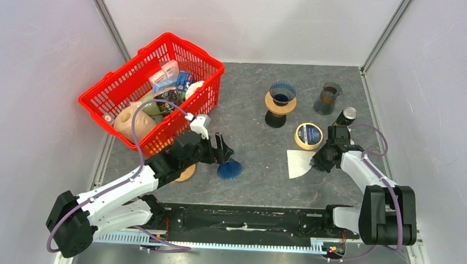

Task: Place the coffee filter in the dripper

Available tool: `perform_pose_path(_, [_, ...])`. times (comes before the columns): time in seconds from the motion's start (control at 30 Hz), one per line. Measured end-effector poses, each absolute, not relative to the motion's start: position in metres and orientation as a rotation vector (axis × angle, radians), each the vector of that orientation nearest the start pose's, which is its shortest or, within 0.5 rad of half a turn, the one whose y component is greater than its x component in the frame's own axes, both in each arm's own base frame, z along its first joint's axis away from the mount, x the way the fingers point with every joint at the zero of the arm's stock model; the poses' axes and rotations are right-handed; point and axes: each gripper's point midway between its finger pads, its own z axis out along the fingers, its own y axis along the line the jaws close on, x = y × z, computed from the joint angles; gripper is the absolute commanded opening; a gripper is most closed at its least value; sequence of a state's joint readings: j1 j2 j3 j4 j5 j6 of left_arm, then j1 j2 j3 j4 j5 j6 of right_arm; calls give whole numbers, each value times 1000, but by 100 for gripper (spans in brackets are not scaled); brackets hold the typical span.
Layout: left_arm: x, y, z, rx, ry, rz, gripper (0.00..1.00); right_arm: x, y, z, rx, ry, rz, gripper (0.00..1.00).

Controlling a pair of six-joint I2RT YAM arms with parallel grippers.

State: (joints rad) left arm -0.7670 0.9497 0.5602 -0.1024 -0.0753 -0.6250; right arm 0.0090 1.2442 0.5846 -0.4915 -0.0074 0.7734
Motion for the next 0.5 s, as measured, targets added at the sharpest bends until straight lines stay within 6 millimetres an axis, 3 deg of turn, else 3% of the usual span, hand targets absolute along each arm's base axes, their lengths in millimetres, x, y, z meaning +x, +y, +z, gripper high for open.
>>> perform_pose_path(0.07, [223,-231,142,104,2152,-765,96,239,32,20,1014,2553,223,1])
perform_pose_path(0.33, [223,-231,143,104,2150,-766,96,238,33,22,922,2583,237,0])
perform_pose_path(0.5, [223,-230,145,103,2145,-769,96,241,37,39,813,2550,286,0])
